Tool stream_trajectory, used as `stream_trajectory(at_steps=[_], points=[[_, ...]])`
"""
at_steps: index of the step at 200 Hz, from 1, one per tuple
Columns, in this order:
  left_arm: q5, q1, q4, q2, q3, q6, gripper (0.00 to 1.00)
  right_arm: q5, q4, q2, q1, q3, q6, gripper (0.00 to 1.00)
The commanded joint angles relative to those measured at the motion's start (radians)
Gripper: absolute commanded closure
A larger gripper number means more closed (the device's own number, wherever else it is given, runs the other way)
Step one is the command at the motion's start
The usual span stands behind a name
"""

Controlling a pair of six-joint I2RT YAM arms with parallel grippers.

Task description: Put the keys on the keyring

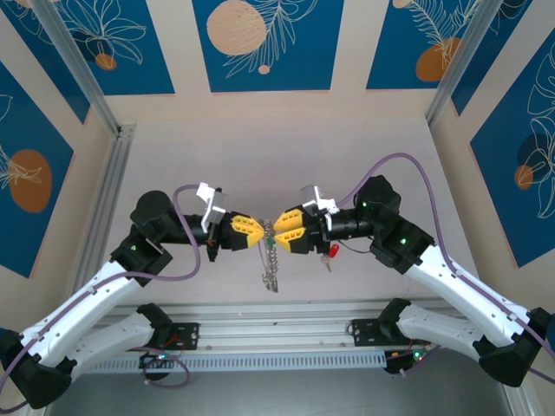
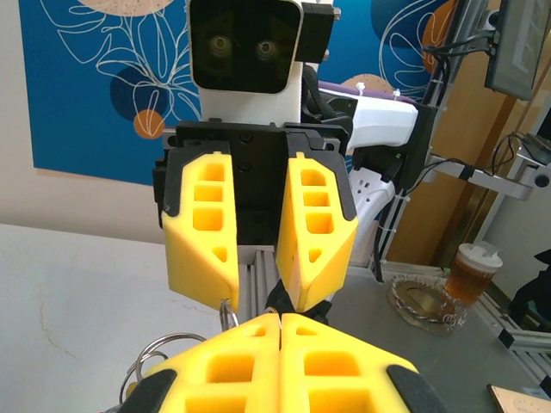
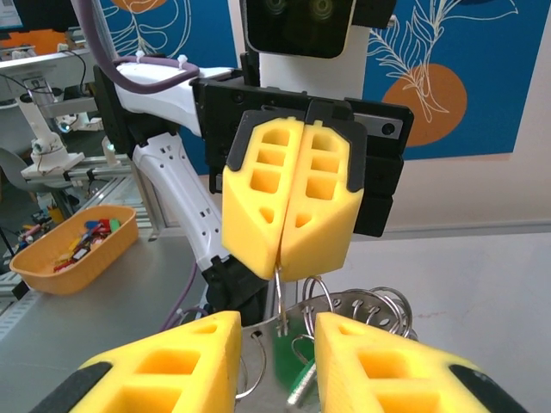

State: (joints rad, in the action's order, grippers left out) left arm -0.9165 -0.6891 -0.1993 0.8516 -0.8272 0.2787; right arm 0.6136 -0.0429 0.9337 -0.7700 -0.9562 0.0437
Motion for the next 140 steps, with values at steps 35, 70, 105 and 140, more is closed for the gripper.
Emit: stream_trajectory(at_steps=[35,70,105,140], points=[[-0.021,0.007,-0.031,-0.016,-0.038,-0.018,1.00,0.050,0.015,0.015,-0.003,-0.027,0.016,0.74],[-0.016,0.007,-0.043,-0.007,-0.038,-0.016,1.00,0.073,0.031,0.025,-0.012,-0.023,0.022,0.75],[-0.019,0.006,-0.063,-0.001,-0.030,-0.007,1.00,0.083,0.030,0.049,-0.023,-0.029,0.019,0.76],[-0.015,0.007,-0.062,-0.005,-0.024,-0.006,1.00,0.079,0.035,0.058,-0.029,-0.032,0.018,0.82]])
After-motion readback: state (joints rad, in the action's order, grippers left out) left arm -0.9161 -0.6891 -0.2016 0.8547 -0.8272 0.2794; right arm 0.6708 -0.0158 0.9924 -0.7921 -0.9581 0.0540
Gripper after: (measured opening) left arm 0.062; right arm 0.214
